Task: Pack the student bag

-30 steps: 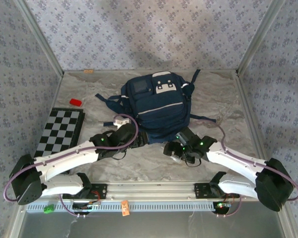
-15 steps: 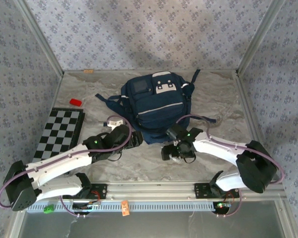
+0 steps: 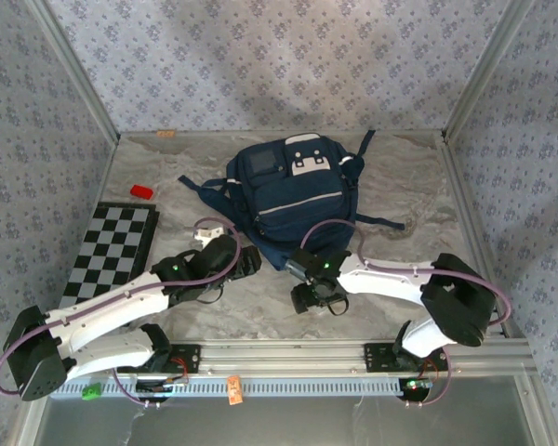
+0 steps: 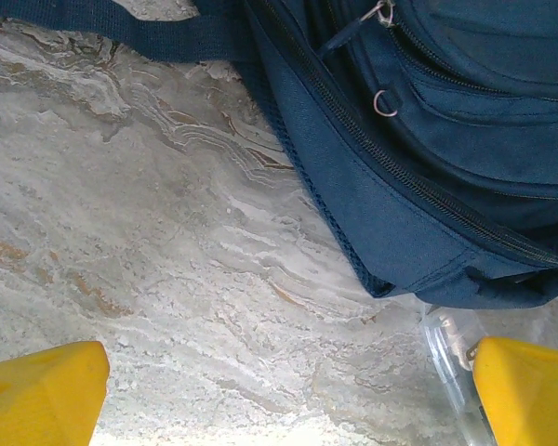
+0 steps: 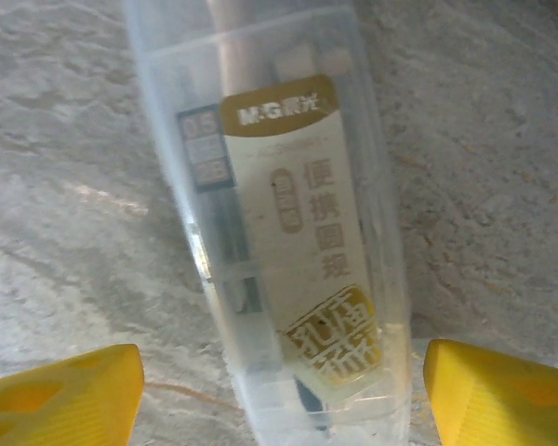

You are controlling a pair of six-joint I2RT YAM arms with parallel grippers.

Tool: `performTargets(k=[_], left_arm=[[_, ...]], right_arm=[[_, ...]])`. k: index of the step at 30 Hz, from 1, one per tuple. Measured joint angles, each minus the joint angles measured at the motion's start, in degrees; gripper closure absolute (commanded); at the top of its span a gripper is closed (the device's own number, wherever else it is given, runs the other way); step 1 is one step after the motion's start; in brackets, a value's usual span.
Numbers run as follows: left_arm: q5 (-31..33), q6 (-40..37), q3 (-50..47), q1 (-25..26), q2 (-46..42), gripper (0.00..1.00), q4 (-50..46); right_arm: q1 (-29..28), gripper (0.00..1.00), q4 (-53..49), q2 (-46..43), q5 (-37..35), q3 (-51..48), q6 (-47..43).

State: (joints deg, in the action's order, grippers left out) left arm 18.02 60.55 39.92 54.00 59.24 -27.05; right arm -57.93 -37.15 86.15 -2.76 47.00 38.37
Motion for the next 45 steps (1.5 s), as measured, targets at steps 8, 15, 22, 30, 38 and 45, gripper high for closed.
performTargets(k=[8, 15, 22, 30, 38, 45], left_arm=[[-0.2, 0.0, 0.0, -0.4, 0.0, 0.0, 0.0], [-0.2, 0.0, -0.2, -0.4, -0.3, 0.0, -0.1], [0.0, -1.0, -0.3, -1.2, -0.7, 0.0, -1.0], [2.5, -12.5, 7.2, -4.4, 0.2, 0.01, -4.4], [1.0, -38.5, 18.5, -5.2, 12.4, 0.06, 1.2], [-5.4, -55.7, 22.3, -5.2, 25.2, 0.08, 6.2]], right_arm=[[-1.1, 0.37, -0.1, 2.9, -2.4, 0.6, 1.2], [-1.2, 0.5, -0.1, 3.0, -2.7, 0.6, 1.7], [-1.2, 0.54, -0.3, 1.6, -2.8, 0.0, 1.7], [-1.0, 0.55, -5.2, -8.0, -2.8, -0.9, 1.7], [6.6, 0.56, -11.4, -21.6, 0.6, -1.0, 1.2], [17.1, 0.56, -15.6, -25.9, 3.9, -0.9, -1.4]])
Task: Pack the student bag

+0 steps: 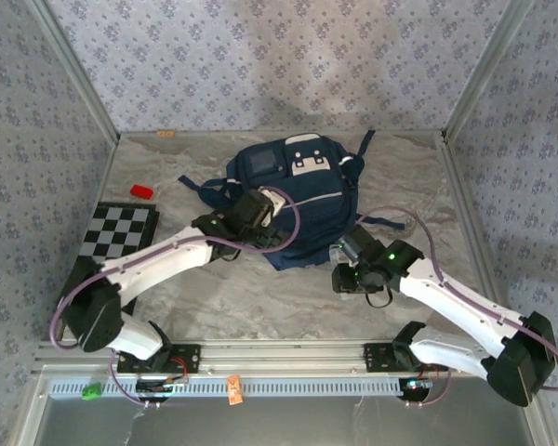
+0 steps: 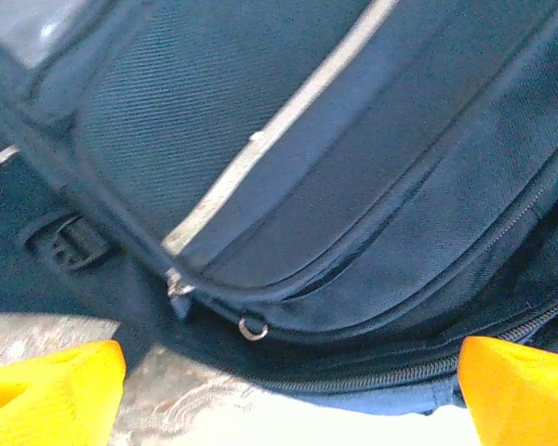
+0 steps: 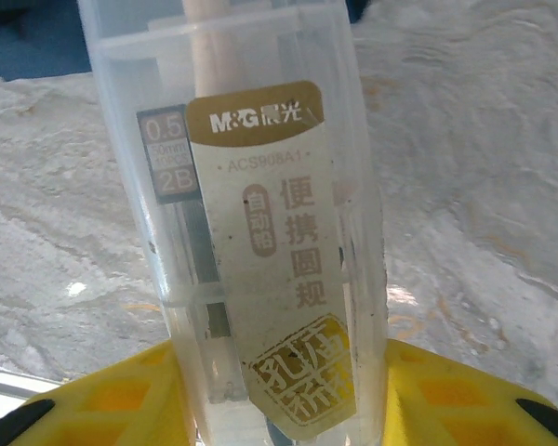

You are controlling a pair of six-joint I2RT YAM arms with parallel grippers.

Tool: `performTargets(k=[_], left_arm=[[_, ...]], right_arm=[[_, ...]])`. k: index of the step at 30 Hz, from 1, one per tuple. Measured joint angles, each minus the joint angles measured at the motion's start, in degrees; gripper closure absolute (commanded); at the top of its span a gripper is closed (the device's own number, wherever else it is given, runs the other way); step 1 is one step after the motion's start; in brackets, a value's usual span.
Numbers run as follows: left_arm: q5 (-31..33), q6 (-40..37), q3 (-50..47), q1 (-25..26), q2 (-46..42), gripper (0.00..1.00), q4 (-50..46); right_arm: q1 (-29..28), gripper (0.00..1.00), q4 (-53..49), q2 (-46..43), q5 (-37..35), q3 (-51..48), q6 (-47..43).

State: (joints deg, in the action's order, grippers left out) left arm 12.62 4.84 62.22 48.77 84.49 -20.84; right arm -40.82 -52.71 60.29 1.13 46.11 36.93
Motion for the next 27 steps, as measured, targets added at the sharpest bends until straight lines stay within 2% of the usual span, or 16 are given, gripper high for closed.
performTargets(k=[5, 11, 19, 22, 27], left_arm=[[-2.0, -7.5, 2.7, 0.1, 6.8, 0.1, 3.1], [-1.5, -12.6, 8.6, -0.2, 14.3, 0.16, 4.6], [-4.1, -14.7, 13.6, -4.5, 15.6, 0.31, 3.7], [-5.9, -14.7, 14.5, -6.1, 15.6, 0.42, 3.7], [-8.5, -14.2, 15.2, -6.8, 16.1, 0.7, 3.5]], right_arm=[[4.4, 0.56, -1.9, 0.2, 1.7, 0.8, -2.9], [7.2, 0.55, -2.0, 1.0, 3.5, 2.1, -5.0], [8.5, 0.56, -2.4, 1.8, 4.5, 3.4, -6.5], [8.7, 0.56, -2.4, 2.7, 4.9, 4.3, -6.8], [9.1, 0.56, -1.7, 5.0, 5.9, 5.5, -7.0]])
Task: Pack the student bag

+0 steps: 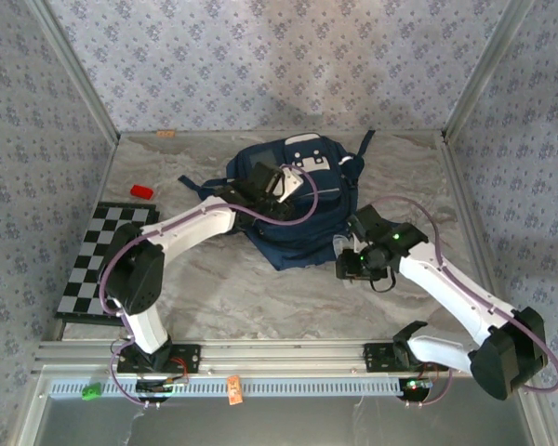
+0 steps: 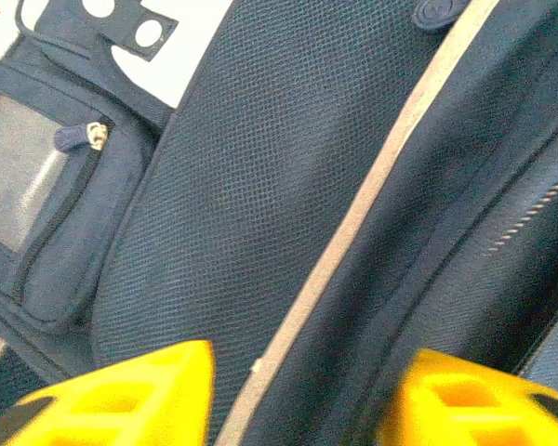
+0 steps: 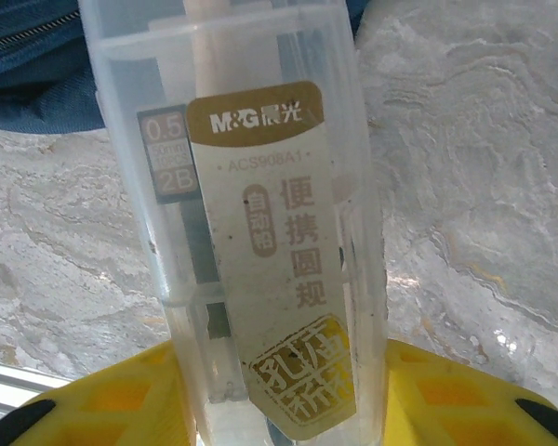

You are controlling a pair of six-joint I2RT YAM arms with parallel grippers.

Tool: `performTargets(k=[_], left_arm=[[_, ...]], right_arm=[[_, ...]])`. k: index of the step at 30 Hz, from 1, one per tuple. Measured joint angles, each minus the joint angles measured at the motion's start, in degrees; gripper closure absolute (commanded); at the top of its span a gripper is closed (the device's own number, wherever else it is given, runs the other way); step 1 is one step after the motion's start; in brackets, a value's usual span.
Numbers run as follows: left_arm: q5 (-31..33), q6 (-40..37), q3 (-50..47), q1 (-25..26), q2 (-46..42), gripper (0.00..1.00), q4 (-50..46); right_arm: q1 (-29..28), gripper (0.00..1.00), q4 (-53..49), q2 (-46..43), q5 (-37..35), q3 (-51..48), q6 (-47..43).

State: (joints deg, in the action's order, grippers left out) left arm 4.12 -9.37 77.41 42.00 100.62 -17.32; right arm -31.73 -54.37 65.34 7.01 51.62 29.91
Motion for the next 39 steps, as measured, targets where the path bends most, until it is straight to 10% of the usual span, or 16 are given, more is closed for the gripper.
performTargets(k=[4, 29, 39], left_arm=[[-1.9, 0.5, 0.8, 0.1, 1.2, 1.0, 0.0], [-6.7, 22.4, 3.6, 3.0, -0.8, 1.0, 1.8], [-7.3, 26.7, 3.7, 3.0, -2.3, 1.0, 1.8]], right_arm=[[0.2, 0.56, 1.1, 2.3, 0.6, 2.3, 0.0], [4.0, 0.56, 5.7, 18.9, 1.4, 19.3, -1.7], [4.9, 0.37, 9.9, 30.9, -2.9, 28.0, 0.2]])
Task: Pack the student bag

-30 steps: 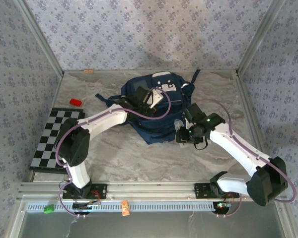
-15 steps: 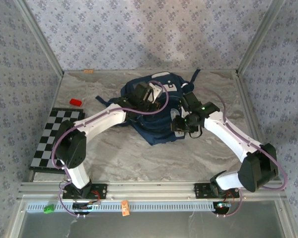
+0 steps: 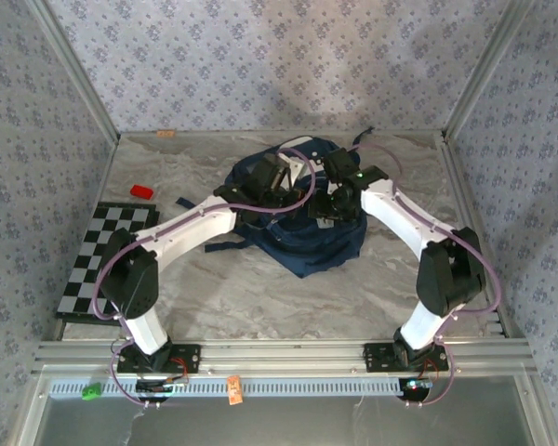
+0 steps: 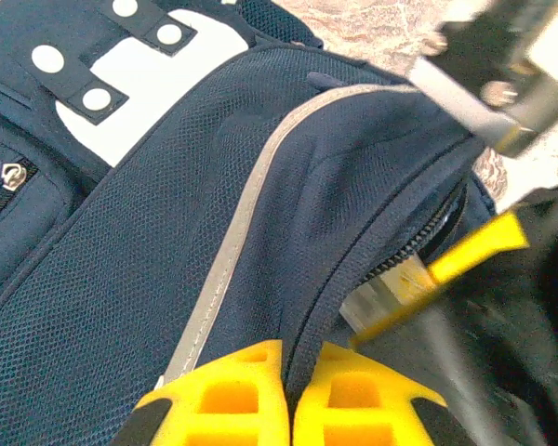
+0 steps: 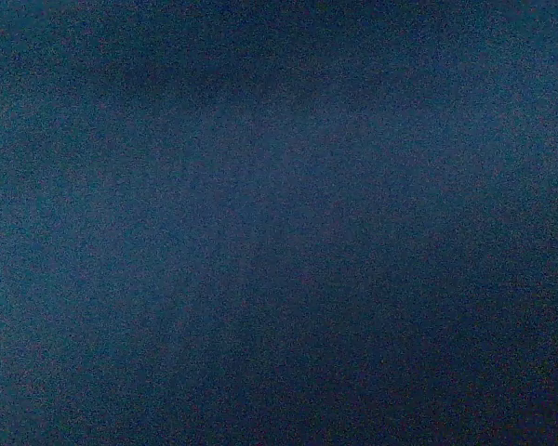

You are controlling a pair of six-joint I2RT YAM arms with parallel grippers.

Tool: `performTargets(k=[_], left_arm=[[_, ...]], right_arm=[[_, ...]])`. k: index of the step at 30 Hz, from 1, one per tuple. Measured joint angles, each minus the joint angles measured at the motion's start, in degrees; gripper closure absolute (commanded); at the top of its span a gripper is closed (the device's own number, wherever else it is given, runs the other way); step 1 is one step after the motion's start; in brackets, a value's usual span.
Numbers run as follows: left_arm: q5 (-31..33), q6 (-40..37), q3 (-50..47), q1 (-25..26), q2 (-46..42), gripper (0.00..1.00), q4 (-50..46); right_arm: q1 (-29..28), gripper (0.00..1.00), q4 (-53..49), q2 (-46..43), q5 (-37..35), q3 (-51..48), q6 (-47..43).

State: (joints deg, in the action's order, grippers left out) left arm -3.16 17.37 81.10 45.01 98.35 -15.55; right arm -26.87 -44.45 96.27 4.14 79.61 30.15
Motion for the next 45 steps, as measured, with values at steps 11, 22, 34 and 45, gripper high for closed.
performTargets(k=[11, 22, 34, 45], left_arm=[[0.2, 3.0, 0.0, -0.5, -0.4, 1.0, 0.2], [-0.2, 5.3, 0.0, -0.9, -0.4, 1.0, 0.3], [0.9, 8.5, 0.0, -1.9, -0.4, 1.0, 1.3], [-3.4, 11.7, -1.9, -1.1, -1.6, 0.68, 2.9]], right_arm=[[0.0, 0.3, 8.0, -4.9, 2.7, -6.6, 3.3], [0.7, 0.52, 19.6, -9.0, 12.4, -15.6, 8.4], [1.0, 0.55, 49.8, -2.6, 20.2, -21.9, 16.1], [1.2, 0.44, 38.0, -23.9, 11.3, -29.7, 11.3]])
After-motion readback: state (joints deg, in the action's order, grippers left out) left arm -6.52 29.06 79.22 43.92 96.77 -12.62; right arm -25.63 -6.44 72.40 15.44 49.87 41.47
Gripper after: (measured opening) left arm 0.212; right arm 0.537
